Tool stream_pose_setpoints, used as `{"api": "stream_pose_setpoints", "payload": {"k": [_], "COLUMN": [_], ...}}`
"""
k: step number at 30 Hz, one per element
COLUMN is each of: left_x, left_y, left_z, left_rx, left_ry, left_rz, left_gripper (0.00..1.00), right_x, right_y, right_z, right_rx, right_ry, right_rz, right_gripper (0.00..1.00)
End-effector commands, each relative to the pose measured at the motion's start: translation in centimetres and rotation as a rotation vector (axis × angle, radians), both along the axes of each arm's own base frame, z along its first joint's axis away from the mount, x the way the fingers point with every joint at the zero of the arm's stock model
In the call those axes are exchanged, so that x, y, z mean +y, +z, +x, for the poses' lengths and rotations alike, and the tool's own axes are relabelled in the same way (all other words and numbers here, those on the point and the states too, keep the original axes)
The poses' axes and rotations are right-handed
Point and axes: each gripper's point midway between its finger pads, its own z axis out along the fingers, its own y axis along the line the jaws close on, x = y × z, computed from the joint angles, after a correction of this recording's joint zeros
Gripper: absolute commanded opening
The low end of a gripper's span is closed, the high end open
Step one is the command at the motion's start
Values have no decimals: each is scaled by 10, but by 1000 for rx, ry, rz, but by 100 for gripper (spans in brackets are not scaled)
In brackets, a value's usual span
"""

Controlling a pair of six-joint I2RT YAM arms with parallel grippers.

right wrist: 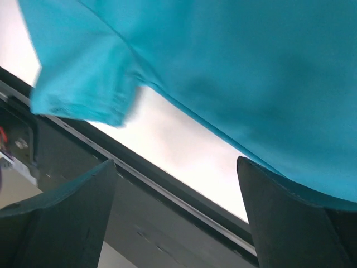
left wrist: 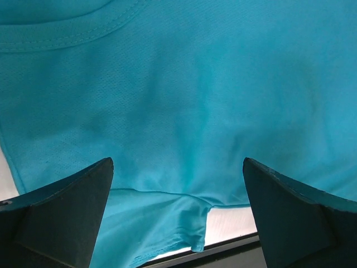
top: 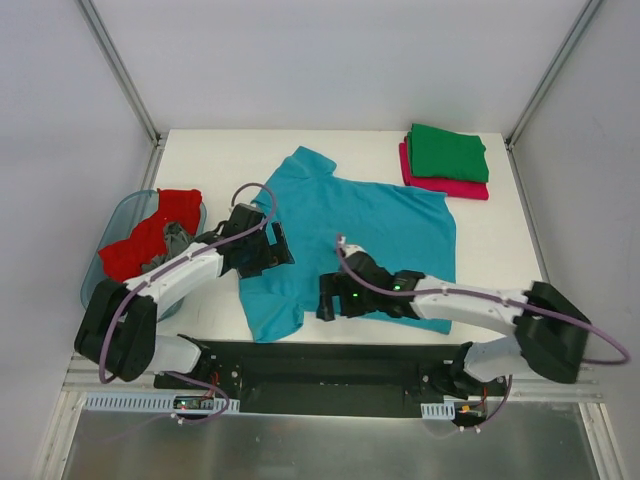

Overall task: Fold and stack the t-shirts
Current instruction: Flatten out the tshirt

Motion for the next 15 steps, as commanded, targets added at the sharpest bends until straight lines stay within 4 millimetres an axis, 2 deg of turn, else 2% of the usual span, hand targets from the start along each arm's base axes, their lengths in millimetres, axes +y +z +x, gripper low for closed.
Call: {"api": "stream_pose_setpoints", "payload": {"k": [1,6,10,13,15], "left_x": [-2,1,10,15,16], "left_y": [-22,-40,-49,-53,-55], "left_z": [0,-8,-13,-16,-17], "left_rx": [86,132,143,147,148], "left_ry": [30,43,64,78,78], "left_rz": [-68,-69,-38,-20,-13], "left_gripper": [99,99,99,99,99], "right_x": [84,113,106,103,103], "right_y": [21,-1,-22,-33,-39], "right_z": [17,11,6,-1,-3], "right_rx": [-57,-19,2,33,47], "right_ry": [-35,-28,-61,-65,-60], "right_rz": [112,55,-41,-70,-86], "right_gripper": [87,75,67,51,46]}}
